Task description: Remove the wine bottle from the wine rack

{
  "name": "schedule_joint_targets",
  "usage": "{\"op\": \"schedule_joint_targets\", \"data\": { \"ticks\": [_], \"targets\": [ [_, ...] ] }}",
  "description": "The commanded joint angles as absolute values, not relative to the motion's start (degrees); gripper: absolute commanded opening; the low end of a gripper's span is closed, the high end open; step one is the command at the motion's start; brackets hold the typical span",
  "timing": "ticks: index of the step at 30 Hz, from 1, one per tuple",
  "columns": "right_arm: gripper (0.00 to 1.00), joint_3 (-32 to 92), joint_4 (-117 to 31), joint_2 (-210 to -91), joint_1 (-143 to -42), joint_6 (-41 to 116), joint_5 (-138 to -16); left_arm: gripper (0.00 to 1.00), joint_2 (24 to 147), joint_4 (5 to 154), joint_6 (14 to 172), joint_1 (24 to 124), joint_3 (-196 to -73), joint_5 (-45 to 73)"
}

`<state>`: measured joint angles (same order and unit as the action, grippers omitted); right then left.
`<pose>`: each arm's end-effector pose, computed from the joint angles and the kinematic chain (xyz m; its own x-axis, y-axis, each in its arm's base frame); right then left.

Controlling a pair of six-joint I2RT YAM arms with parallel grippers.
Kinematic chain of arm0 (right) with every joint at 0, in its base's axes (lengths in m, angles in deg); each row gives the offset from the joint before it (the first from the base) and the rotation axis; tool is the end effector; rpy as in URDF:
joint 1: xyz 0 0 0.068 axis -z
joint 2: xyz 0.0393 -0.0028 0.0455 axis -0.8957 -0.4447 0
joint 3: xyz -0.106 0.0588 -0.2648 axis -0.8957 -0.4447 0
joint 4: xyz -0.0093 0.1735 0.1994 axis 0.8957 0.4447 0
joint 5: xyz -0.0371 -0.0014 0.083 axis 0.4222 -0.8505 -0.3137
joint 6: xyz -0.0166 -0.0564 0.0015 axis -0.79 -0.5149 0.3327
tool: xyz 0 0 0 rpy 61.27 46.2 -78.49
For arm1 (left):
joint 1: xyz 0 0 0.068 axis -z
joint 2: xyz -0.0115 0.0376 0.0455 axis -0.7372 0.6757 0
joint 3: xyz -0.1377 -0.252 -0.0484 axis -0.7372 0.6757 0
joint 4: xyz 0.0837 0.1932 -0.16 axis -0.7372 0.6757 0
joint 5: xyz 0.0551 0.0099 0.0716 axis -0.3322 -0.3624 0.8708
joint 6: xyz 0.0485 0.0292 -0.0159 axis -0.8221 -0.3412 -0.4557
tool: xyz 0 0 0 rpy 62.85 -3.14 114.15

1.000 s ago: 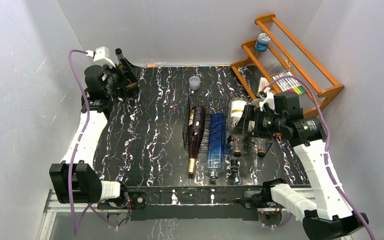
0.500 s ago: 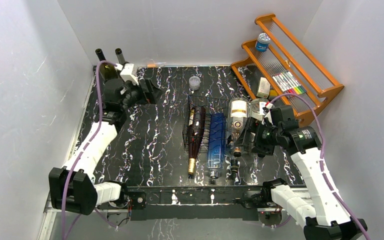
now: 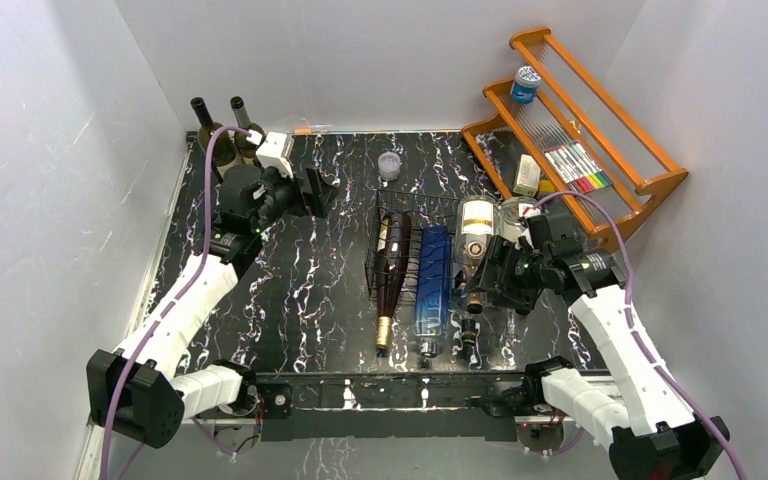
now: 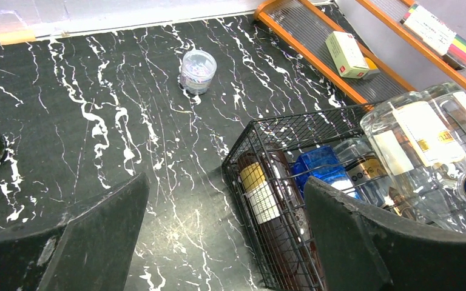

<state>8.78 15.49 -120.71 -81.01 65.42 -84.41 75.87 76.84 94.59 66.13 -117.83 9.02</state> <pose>0.1425 0.0563 0.3129 -0.8912 0.3000 -0.3403 0.1004 0.8620 0.4969 0.2573 -0.0969 0.3751 -0.2055 -0.1625 -0.9651 0.4905 0.8362 -0.2453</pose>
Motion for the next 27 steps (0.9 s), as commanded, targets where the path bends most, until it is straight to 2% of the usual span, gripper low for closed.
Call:
{"op": "schedule_joint_targets", "data": {
  "ticks": [1, 8, 13, 16, 23, 27],
  "targets": [
    [0.8, 8.4, 10.4, -121.4, -83.1, 68.1, -83.1, 0.98, 74.6, 77.2, 93.5, 66.8, -118.7, 9.8],
    [0.76, 7.1, 7.9, -124.5, -90.5, 72.0, -77.1, 0.98, 74.8, 77.0, 93.5, 67.0, -118.6, 9.8],
    [0.69, 6.4, 6.0, -125.1, -94.3, 74.4, -71.9, 0.98, 76.7, 78.5, 92.8, 67.1, -119.7, 9.9],
    [0.65, 4.9, 4.2, -125.2, -94.9, 75.4, -70.5, 0.98, 76.3, 78.3, 92.8, 67.0, -119.5, 9.9],
    [0.64, 3.0, 1.3, -124.9, -95.2, 76.9, -65.9, 0.98, 78.5, 78.9, 92.4, 67.0, -119.7, 9.8],
    [0.6, 1.6, -0.2, -123.3, -95.2, 78.2, -64.2, 0.98, 77.8, 78.0, 92.4, 67.1, -119.1, 9.5]
  ]
}}
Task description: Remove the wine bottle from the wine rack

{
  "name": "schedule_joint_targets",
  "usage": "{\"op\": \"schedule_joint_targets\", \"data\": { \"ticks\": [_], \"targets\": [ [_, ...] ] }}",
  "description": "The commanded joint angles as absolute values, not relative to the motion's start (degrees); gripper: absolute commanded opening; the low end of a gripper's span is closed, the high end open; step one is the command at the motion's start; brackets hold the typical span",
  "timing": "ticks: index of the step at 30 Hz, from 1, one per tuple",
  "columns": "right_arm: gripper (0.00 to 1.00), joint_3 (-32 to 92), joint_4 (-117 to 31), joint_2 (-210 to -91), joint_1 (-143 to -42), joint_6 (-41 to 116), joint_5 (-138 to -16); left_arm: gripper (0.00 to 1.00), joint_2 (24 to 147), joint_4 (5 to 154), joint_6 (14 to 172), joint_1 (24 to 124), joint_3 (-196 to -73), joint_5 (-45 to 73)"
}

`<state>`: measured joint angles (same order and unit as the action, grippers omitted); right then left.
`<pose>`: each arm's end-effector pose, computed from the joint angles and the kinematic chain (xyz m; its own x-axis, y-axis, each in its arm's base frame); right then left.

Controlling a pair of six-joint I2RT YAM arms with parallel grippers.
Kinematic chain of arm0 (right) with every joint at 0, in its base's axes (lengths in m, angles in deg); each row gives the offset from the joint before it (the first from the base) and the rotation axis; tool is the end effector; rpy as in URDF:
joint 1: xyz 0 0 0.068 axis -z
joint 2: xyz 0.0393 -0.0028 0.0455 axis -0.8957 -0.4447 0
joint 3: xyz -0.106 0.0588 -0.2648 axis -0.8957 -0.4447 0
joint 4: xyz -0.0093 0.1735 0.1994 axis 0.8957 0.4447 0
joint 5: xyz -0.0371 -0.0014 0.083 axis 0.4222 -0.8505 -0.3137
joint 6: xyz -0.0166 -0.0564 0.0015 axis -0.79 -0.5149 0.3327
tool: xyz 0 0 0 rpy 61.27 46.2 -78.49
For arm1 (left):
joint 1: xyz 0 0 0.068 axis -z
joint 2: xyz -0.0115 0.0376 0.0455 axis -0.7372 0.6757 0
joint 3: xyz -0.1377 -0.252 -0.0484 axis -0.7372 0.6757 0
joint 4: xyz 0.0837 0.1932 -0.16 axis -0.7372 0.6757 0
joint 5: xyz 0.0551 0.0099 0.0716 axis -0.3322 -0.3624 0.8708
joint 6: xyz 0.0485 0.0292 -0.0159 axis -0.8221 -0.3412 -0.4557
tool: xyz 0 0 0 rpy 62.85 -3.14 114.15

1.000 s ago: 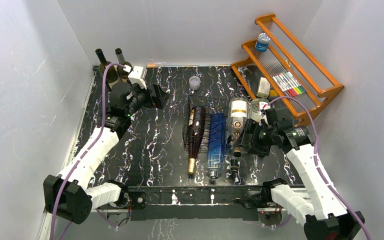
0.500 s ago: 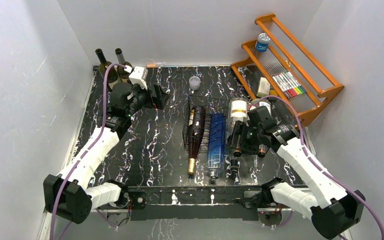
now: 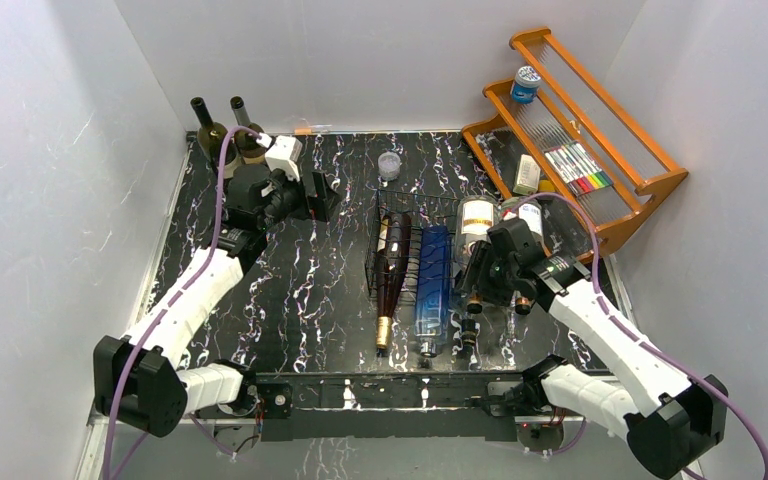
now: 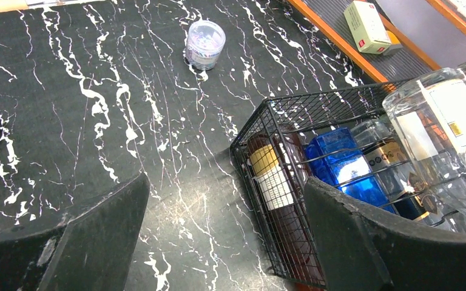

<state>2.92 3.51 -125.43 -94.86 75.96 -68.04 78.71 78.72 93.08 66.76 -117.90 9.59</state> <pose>0.1578 0.0947 0.2810 -0.8477 0.3187 -0.4240 0.1396 0.9052 0.4014 0.2679 -0.1034 0.3589 -0.2663 -0.1135 -0.9572 0.4794 0.8459 -0.2337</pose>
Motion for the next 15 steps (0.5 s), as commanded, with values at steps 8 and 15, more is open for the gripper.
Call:
{"op": "schedule_joint_targets", "data": {
  "ticks": [8, 15],
  "targets": [
    [0.47, -1.4, -2.6, -119.8, -95.2, 82.2, -64.5, 0.98, 77.9, 78.4, 92.5, 67.0, -119.2, 9.5],
    [0.26, -1.3, -3.2, -114.9, -95.2, 81.7, -64.5, 0.98, 78.6, 79.0, 92.1, 67.0, -119.4, 10.0]
  ]
}}
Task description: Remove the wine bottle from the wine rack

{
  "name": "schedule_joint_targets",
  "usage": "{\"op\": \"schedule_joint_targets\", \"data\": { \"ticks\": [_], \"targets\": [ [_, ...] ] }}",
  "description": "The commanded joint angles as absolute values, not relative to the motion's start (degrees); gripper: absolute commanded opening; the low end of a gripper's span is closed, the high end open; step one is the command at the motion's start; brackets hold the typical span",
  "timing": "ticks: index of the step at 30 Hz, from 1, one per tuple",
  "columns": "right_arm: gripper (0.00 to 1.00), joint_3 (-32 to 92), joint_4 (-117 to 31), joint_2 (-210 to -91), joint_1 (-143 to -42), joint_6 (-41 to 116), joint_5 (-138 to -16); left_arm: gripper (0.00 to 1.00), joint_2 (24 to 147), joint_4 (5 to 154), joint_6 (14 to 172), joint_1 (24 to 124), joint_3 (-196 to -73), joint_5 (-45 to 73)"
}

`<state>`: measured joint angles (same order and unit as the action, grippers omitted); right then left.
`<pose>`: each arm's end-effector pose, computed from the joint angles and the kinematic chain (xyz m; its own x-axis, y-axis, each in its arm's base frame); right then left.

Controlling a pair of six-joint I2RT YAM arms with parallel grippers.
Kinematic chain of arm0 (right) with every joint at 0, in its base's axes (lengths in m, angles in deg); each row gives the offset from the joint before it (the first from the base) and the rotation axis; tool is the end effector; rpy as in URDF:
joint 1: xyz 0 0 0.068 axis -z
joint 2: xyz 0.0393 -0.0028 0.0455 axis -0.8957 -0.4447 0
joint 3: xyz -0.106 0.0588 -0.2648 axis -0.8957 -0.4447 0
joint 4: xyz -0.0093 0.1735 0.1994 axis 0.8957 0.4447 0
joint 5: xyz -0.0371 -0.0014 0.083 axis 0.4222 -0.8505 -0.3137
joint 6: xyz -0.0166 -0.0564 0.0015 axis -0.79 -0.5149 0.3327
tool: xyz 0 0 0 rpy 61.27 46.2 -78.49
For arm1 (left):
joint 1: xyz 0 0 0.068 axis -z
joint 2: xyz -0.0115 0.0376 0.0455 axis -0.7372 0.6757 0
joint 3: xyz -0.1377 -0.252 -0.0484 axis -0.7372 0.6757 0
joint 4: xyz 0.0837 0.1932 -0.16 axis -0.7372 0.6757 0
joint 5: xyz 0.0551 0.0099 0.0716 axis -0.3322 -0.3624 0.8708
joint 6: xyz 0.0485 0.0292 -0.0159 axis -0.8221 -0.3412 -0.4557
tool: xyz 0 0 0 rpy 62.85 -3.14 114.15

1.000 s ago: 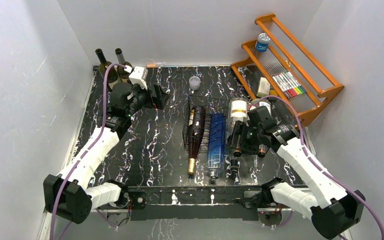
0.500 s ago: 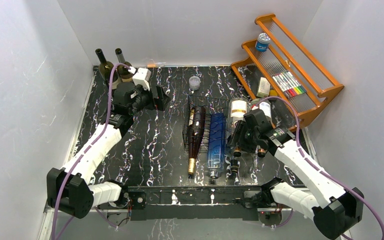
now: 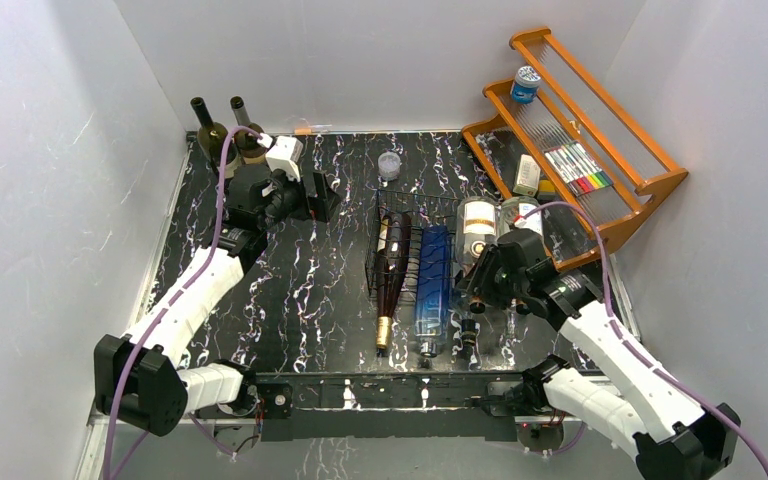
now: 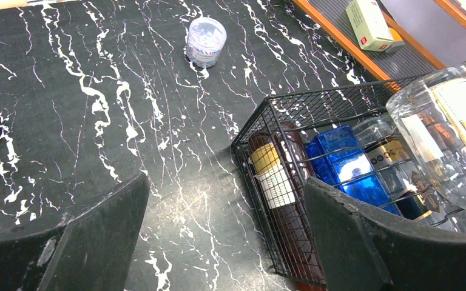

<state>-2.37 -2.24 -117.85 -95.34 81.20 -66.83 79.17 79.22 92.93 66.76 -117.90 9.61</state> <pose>0.1419 0.0856 0.2787 -0.7748 0.4295 -0.4639 0.1597 0.8430 0.5137 0.2696 -0.1039 0.3557 -0.2801 -0.1061 -0.9541 0.4761 0.8477 -0.2340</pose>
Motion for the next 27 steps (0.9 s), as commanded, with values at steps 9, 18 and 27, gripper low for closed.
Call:
{"op": "schedule_joint_targets", "data": {
  "ticks": [9, 18, 27],
  "targets": [
    [0.0, -1.6, -8.5, -107.9, -95.2, 76.9, -66.2, 0.98, 74.6, 77.1, 91.5, 67.1, -117.8, 10.6],
    [0.0, -0.7, -12.5, -104.8, -95.2, 75.5, -68.0, 0.98, 74.3, 77.0, 90.8, 67.0, -117.5, 11.3],
    [0.0, 3.7, -12.8, -101.6, -95.2, 71.9, -66.8, 0.98, 74.7, 75.8, 90.7, 67.0, -116.4, 11.7]
  ]
}}
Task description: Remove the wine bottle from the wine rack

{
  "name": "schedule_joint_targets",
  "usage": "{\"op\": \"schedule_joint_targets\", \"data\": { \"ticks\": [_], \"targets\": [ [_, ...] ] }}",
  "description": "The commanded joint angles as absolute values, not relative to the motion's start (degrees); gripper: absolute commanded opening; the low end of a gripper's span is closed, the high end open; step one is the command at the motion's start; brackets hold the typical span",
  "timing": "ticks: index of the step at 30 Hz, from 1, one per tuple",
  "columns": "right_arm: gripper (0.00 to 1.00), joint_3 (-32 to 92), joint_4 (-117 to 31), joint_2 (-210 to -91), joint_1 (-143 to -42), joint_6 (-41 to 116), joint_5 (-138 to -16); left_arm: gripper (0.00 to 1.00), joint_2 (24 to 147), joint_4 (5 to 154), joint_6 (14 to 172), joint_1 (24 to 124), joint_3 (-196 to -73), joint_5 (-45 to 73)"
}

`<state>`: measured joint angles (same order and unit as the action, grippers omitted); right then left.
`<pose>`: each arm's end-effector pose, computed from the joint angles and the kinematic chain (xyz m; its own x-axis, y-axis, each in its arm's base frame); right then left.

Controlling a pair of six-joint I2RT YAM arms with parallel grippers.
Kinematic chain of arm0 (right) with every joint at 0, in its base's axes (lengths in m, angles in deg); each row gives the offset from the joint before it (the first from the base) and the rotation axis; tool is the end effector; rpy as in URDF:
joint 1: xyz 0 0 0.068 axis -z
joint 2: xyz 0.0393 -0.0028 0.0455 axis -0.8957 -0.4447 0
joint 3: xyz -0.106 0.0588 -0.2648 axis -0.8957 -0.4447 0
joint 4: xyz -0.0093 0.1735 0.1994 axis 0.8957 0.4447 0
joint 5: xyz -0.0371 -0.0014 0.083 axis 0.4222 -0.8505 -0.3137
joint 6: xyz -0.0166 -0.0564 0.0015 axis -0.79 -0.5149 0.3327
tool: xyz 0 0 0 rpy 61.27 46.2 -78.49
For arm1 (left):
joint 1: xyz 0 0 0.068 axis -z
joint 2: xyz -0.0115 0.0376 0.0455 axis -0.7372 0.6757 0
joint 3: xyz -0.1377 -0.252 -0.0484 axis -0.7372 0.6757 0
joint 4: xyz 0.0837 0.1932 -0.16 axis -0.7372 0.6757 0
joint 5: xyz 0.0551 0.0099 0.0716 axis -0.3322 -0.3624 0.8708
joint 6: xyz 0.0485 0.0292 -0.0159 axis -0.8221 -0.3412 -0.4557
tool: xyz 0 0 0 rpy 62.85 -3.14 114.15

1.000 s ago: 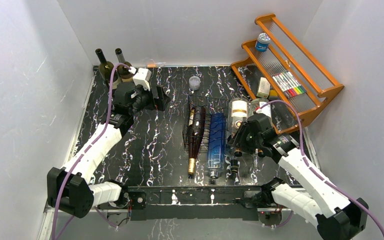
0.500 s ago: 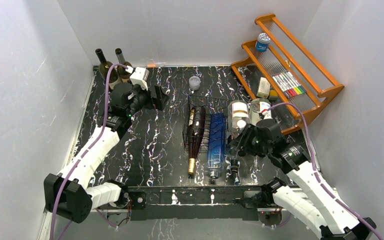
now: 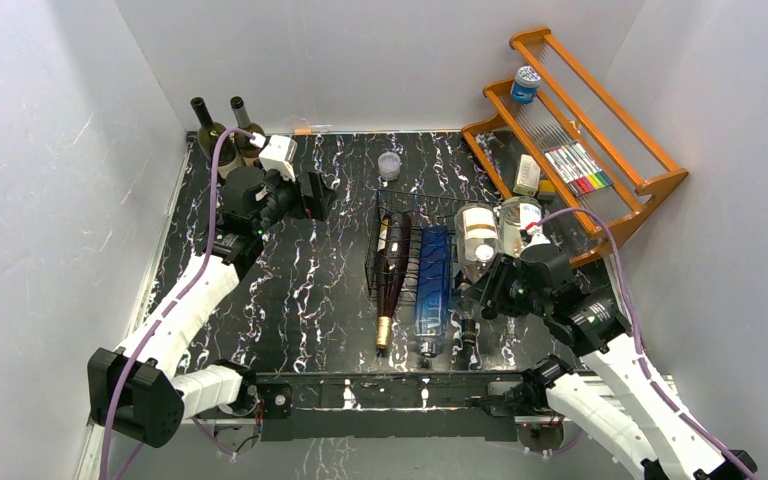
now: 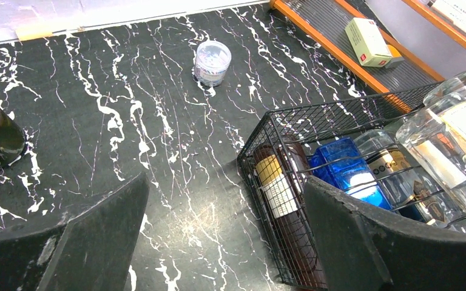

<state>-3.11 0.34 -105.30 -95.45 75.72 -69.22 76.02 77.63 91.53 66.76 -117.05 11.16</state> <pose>0.1051 0.0652 0.2978 -0.7327 0.3802 -0.5644 -0.0065 0.8254 0.5645 0.2575 -0.0986 0.3678 -0.2025 -0.1094 -0.9732 0.4732 0.8591 -0.1950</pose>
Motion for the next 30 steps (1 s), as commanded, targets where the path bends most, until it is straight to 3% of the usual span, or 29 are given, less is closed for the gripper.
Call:
{"op": "schedule_joint_targets", "data": {
  "ticks": [1, 12, 22, 30],
  "targets": [
    [0.0, 3.7, -13.6, -101.2, -95.2, 71.8, -67.7, 0.98, 74.9, 75.5, 90.6, 67.0, -116.1, 11.9],
    [0.0, 6.8, -19.1, -102.8, -95.2, 70.3, -74.0, 0.98, 75.6, 77.1, 89.8, 67.0, -116.7, 13.5],
    [0.0, 17.8, -21.2, -119.0, -95.2, 64.3, -83.9, 0.98, 71.4, 75.4, 88.4, 67.0, -115.1, 17.4],
    [0.0, 29.7, -20.0, -133.9, -95.2, 63.4, -90.7, 0.98, 64.6, 72.6, 88.8, 67.1, -112.1, 11.6]
  ]
}}
